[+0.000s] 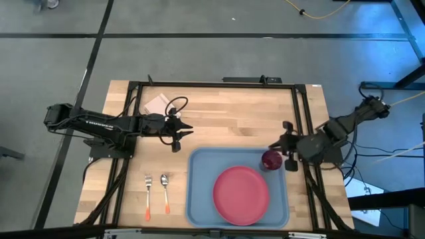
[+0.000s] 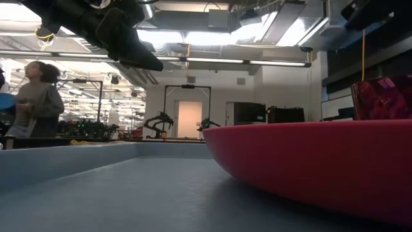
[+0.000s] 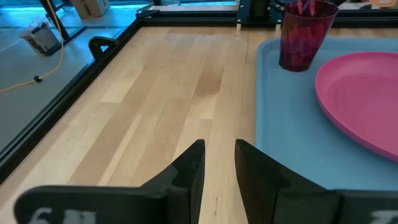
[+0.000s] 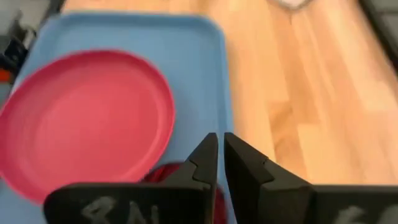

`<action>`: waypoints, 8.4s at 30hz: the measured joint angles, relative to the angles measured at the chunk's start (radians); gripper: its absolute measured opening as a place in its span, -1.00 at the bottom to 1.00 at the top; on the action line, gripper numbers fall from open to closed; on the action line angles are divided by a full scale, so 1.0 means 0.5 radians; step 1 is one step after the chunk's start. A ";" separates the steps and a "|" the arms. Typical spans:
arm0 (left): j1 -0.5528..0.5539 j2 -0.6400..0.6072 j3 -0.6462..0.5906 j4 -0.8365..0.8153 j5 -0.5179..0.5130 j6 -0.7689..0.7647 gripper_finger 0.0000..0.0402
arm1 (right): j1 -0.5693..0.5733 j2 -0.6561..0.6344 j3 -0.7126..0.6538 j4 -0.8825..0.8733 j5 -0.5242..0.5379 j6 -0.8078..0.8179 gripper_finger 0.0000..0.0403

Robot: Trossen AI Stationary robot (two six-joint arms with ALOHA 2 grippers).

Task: Pick and place plate/cup/fork/spoon on tray
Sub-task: Put the orange spoon on the serving tray to left of the pink plate

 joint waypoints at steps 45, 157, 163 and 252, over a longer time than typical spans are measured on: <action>-0.001 0.000 0.000 0.000 0.000 0.000 -0.59 | -0.655 -1.646 -1.306 1.410 -0.607 -1.024 -0.84; -0.001 -0.001 0.001 -0.049 0.189 -0.595 -0.59 | -0.990 -1.637 -1.670 1.693 -0.779 -0.749 -0.84; -0.001 -0.001 0.001 -0.134 0.118 -0.916 -0.59 | -0.990 -1.637 -1.670 1.693 -0.779 -0.752 -0.84; -1.387 1.502 1.193 -1.928 0.571 -4.693 -0.63 | -0.989 -1.638 -1.671 1.693 -0.779 -0.751 -0.84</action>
